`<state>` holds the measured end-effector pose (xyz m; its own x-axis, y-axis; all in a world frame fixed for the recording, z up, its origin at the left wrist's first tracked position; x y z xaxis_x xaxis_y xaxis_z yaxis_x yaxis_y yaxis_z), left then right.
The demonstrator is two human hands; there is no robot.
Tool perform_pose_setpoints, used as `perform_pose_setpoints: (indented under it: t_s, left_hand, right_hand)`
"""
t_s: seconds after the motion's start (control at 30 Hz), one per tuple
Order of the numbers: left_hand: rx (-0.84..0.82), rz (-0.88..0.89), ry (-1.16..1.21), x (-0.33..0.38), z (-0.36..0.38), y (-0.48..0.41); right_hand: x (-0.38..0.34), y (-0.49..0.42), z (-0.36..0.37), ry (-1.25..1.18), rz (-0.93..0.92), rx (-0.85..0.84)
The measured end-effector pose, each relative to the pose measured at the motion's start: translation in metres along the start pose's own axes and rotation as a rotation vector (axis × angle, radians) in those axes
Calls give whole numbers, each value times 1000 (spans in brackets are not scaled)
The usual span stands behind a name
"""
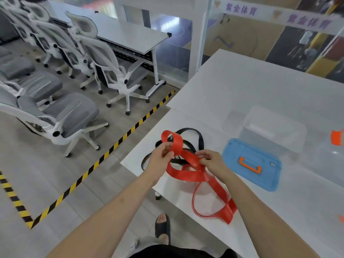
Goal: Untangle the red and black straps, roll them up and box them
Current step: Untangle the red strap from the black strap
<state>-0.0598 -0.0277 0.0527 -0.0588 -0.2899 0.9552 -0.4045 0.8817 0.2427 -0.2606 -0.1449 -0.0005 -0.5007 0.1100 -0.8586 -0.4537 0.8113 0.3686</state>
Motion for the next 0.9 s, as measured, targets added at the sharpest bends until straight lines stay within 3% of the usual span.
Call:
perform_pose_setpoints:
  t_s: [0.17,0.5,0.57,0.67,0.73,0.9]
  left_hand:
    - [-225,118,-163,-3,59,15]
    - [-369,449,-847,-64,166,35]
    - [-439,400,-1012,-81,183,37]
    - [-632,251,-1202,-110,206,40]
    - [-655,200,-1215,-118,214,42]
    - [-616,168,-1139,-115,219,39]
  right_hand:
    - [31,53,-61,67,-57,180]
    - [116,141,-127,341,-22,620]
    - [134,142,-122,378,11,582]
    - [162,134,-94,493,144,286]
    - [178,135,-79,564,214,128]
    - [192,135,-81,439,256,180]
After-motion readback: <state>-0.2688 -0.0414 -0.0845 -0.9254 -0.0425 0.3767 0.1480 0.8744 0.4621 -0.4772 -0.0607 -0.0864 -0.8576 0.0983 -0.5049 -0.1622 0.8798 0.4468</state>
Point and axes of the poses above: each hand's wrist, its own y-axis away from the middle knuckle, its own z-axis out of the palm, x = y × z, the point moved 5 cm from there along -y, towards the middle knuckle
